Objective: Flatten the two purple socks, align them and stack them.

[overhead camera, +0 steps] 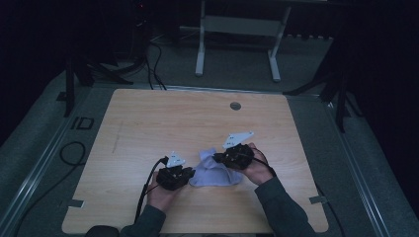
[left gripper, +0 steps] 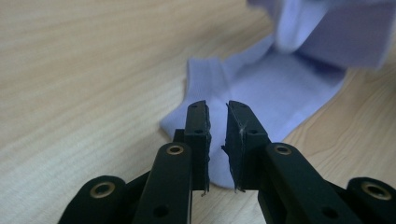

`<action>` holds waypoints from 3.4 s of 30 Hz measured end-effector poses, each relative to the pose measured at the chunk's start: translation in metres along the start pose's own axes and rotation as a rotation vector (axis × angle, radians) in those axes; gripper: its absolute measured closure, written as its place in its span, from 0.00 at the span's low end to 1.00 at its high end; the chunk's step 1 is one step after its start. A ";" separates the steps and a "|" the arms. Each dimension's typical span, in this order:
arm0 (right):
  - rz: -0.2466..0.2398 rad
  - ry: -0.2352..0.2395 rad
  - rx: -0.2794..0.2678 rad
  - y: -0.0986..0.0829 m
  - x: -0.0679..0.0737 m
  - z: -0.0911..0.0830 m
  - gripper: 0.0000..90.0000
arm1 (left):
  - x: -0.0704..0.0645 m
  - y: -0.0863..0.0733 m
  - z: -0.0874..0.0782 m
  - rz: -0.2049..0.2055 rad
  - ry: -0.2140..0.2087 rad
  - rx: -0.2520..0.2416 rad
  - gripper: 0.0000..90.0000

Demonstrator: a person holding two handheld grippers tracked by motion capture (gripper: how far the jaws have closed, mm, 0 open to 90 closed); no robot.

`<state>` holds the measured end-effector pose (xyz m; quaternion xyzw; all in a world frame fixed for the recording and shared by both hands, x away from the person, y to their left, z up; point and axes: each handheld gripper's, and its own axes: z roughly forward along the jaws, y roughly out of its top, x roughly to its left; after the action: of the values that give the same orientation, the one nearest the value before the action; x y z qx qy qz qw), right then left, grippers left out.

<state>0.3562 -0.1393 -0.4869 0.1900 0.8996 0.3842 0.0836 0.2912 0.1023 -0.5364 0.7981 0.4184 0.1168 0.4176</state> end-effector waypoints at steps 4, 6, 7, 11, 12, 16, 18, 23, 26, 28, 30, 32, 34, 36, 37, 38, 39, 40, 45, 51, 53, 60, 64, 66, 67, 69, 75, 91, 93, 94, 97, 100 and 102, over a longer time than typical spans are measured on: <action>-0.004 0.003 0.011 -0.002 0.002 0.004 0.96 | -0.002 0.004 -0.003 -0.008 -0.028 -0.024 0.86; -0.006 0.005 0.016 -0.004 0.003 0.006 0.96 | -0.005 0.006 -0.003 -0.004 -0.038 -0.030 0.84; -0.009 0.004 0.019 -0.004 0.003 0.007 0.96 | -0.007 0.007 -0.002 0.004 -0.040 -0.027 0.84; -0.016 0.009 0.025 -0.004 0.005 0.010 0.96 | -0.015 0.011 0.001 0.026 -0.054 -0.026 0.82; -0.018 0.010 0.026 -0.004 0.006 0.010 0.96 | -0.016 0.011 0.002 0.030 -0.055 -0.024 0.81; -0.025 0.020 0.032 -0.005 0.008 0.013 0.96 | -0.018 0.013 0.008 0.028 -0.054 -0.021 0.82; -0.028 0.026 0.037 -0.006 0.009 0.014 0.96 | -0.018 0.012 0.009 0.031 -0.054 -0.020 0.88; -0.024 0.048 0.049 -0.006 0.010 0.016 0.88 | -0.019 0.012 0.010 0.047 -0.054 -0.014 0.99; -0.010 0.052 0.032 -0.006 0.009 0.012 0.83 | -0.019 0.012 0.009 0.045 -0.051 -0.014 0.99; 0.002 0.044 -0.009 -0.005 0.008 -0.003 0.79 | -0.019 0.012 0.009 0.045 -0.048 -0.012 0.99; 0.011 0.028 -0.028 -0.006 0.006 -0.013 0.78 | -0.019 0.012 0.009 0.044 -0.047 -0.013 0.99; 0.031 0.009 -0.030 -0.010 0.003 -0.023 0.79 | -0.018 0.012 0.009 0.044 -0.047 -0.013 0.99; 0.052 -0.031 0.003 -0.018 -0.001 -0.027 0.80 | -0.018 0.012 0.009 0.041 -0.045 -0.016 0.99; 0.088 -0.064 0.059 -0.029 -0.005 -0.026 0.81 | -0.018 0.012 0.009 0.041 -0.044 -0.015 0.99; 0.105 -0.077 0.088 -0.035 -0.008 -0.024 0.82 | -0.018 0.012 0.009 0.041 -0.044 -0.014 0.99; 0.122 -0.095 0.124 -0.041 -0.011 -0.021 0.82 | -0.018 0.012 0.009 0.041 -0.044 -0.012 0.99; 0.132 -0.118 0.160 -0.046 -0.013 -0.017 0.83 | -0.018 0.012 0.009 0.041 -0.043 -0.012 0.99; 0.144 -0.131 0.186 -0.051 -0.015 -0.014 0.84 | -0.018 0.012 0.009 0.041 -0.044 -0.012 0.99; 0.212 -0.127 0.237 -0.066 -0.026 -0.003 0.87 | -0.018 0.012 0.009 0.040 -0.043 -0.009 0.99; 0.304 -0.094 0.250 -0.071 -0.035 0.001 0.97 | -0.019 0.011 0.008 0.037 -0.056 -0.010 0.99; 0.322 -0.092 0.249 -0.072 -0.035 0.001 0.97 | -0.020 0.011 0.008 0.035 -0.063 -0.006 0.99; 0.349 -0.093 0.238 -0.073 -0.036 0.001 0.98 | -0.017 0.001 0.010 0.013 -0.062 0.041 0.99; 0.358 -0.094 0.230 -0.075 -0.035 0.000 0.98 | -0.014 -0.005 0.013 0.000 -0.057 0.083 0.99; 0.360 -0.094 0.229 -0.075 -0.035 0.000 0.98 | -0.013 -0.007 0.016 0.005 -0.047 0.101 0.98; 0.361 -0.095 0.228 -0.075 -0.035 0.000 0.98 | -0.013 -0.007 0.016 0.005 -0.048 0.112 0.98; 0.361 -0.095 0.227 -0.075 -0.035 0.000 0.98 | -0.012 -0.008 0.019 -0.004 -0.050 0.121 0.98; 0.369 -0.094 0.219 -0.076 -0.034 0.000 0.98 | -0.014 -0.009 0.017 0.004 -0.043 0.142 0.90; 0.383 -0.098 0.206 -0.078 -0.033 -0.001 0.98 | -0.039 -0.006 0.016 0.187 0.029 0.079 0.85; 0.385 -0.099 0.205 -0.078 -0.033 -0.001 0.98 | -0.039 -0.006 0.025 0.204 0.051 0.104 0.86; 0.384 -0.100 0.205 -0.078 -0.033 -0.001 0.98 | -0.039 -0.007 0.029 0.203 0.066 0.106 0.86; 0.385 -0.099 0.206 -0.078 -0.033 -0.001 0.98 | -0.036 -0.007 0.035 0.216 0.105 0.107 0.86; 0.379 -0.103 0.218 -0.076 -0.032 0.000 0.98 | -0.032 -0.006 0.037 0.185 0.082 0.103 0.86; 0.363 -0.111 0.235 -0.074 -0.031 0.000 0.98 | -0.030 -0.006 0.037 0.179 0.074 0.102 0.87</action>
<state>0.3638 -0.1987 -0.5400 0.3782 0.8832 0.2745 0.0398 0.2883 0.0601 -0.5592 0.8477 0.3660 0.1613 0.3486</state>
